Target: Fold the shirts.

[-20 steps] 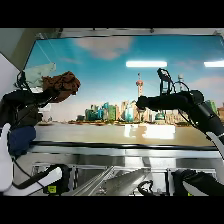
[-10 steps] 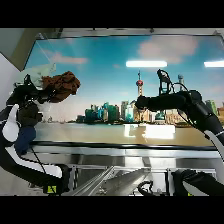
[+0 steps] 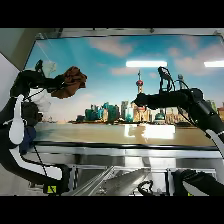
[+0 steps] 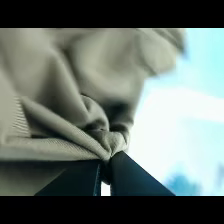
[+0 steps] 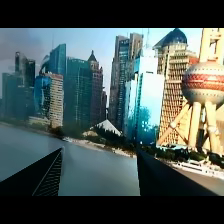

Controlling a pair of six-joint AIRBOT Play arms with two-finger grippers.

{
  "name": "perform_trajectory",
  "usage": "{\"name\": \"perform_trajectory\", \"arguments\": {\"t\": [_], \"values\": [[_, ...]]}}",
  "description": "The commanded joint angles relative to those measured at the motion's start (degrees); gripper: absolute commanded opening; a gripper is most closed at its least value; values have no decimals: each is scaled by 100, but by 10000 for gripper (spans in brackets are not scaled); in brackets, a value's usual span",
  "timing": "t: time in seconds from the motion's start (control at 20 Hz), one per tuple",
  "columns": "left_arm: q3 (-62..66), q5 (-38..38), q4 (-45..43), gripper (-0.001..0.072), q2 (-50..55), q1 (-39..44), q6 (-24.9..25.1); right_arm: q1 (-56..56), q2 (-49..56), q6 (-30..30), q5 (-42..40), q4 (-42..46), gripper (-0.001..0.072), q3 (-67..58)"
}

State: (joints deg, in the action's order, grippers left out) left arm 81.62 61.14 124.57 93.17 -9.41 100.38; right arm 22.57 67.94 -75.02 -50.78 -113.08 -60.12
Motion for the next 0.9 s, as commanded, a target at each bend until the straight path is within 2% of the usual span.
{"name": "perform_trajectory", "arguments": {"t": [0.0,0.15,0.3,0.4,0.5,0.55,0.6,0.65,0.75,0.85], "values": [[-422,710,15,20,-973,1368,-92,-98,-114,-22,-81,31,501,-142],[-1204,400,7,20,-1681,2743,-382,-643,-334,-157,-675,31,501,-144],[-2109,-855,11,20,-2031,3869,-881,-916,-402,-245,-1211,31,501,-131],[-2426,-1574,20,20,-1987,4328,-1084,-887,-393,-319,-1362,31,500,20],[-2481,-1895,195,21,-1762,4527,-1147,-920,-391,-321,-1329,35,500,306],[-2479,-1897,413,108,-1668,4524,-1143,-966,-387,-321,-1340,31,500,446],[-2470,-1832,542,511,-1631,4461,-1145,-1040,-389,-321,-1394,28,500,553],[-2393,-1622,623,695,-1633,4297,-1191,-1139,-389,-326,-1530,31,499,595],[-1961,-638,549,697,-1784,3644,-1152,-1408,-420,-498,-1764,-33,500,592],[-1569,260,476,697,-2181,2728,-898,-1764,-439,-697,-2055,-2,500,601]]}}
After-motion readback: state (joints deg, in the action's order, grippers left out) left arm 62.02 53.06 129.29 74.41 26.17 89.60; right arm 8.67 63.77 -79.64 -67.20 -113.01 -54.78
